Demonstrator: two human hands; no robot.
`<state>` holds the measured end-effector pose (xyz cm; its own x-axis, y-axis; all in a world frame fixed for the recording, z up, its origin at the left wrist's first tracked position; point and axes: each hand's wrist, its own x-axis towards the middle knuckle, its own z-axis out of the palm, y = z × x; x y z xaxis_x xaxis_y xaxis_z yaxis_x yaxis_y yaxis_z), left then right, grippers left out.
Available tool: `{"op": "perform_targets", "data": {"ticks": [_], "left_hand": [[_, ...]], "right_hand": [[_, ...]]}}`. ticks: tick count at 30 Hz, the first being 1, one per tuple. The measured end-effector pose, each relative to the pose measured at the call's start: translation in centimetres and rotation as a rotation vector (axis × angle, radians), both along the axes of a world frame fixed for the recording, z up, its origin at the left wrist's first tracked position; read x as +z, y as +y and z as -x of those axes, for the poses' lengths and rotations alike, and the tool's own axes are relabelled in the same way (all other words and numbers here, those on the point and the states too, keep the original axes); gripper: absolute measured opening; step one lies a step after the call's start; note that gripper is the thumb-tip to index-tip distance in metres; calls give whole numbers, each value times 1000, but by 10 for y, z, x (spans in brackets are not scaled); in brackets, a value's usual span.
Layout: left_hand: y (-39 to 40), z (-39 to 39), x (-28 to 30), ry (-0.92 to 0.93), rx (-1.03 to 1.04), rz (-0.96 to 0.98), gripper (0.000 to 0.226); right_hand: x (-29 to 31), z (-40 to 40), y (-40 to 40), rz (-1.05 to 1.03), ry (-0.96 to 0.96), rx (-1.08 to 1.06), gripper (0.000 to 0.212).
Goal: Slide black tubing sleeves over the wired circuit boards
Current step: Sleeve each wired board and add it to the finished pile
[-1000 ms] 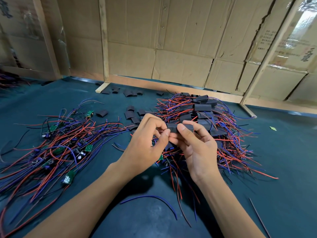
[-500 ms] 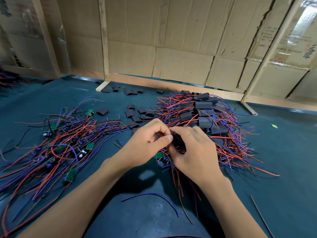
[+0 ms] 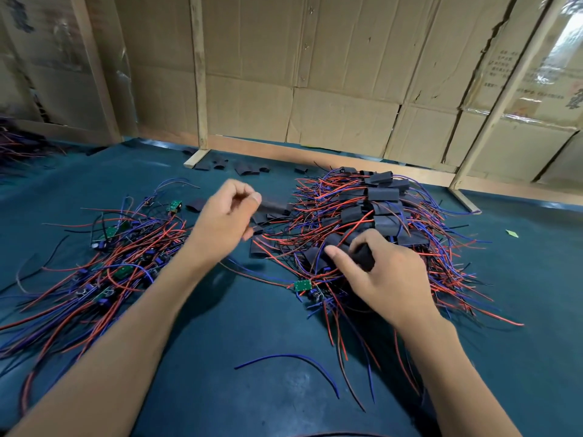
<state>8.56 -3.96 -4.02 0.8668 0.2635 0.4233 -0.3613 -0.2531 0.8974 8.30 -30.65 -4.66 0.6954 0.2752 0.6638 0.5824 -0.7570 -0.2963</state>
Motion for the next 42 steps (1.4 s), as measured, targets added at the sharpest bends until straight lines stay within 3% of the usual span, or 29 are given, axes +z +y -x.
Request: {"op": "perform_targets", "data": {"ticks": [1,4,6,9,13,21,25,28,32,36,42], "left_hand": [[2,-4,-8,62,75,-139,2],[-6,-9,-28,279,162,-468,38],[-12,-4,-27,189,160,-585,32],[-25,13,-18,-12,-83,-700,16],[-47,24,-21,55,-421,-855,30],[-42,21,-23,176,-422,-774,33],[-40,22,-20,57,-386,-869,10],[-41,25,-18,-61,-313,-811,12],[-41,26,-13,-193,-92,-675,10],[-41,26,-12,-269,40,-623,10],[-38,30,-6,-258,56,-656,6]], "right_hand": [[-1,0,1,-9,32,12,39],[-7,1,2,-19,65,15,24],[-8,0,-1,-57,48,-6,17],[-7,-2,-2,-169,42,-26,15],[-10,-2,-1,-263,41,-65,14],[-10,-2,-1,-340,55,-73,11],[-11,-1,0,-347,47,-42,10],[-10,-1,0,-387,70,-2,7],[-5,-1,-1,-610,76,89,5],[-1,3,-4,-663,169,243,19],[3,4,-13,-420,367,389,56]]}}
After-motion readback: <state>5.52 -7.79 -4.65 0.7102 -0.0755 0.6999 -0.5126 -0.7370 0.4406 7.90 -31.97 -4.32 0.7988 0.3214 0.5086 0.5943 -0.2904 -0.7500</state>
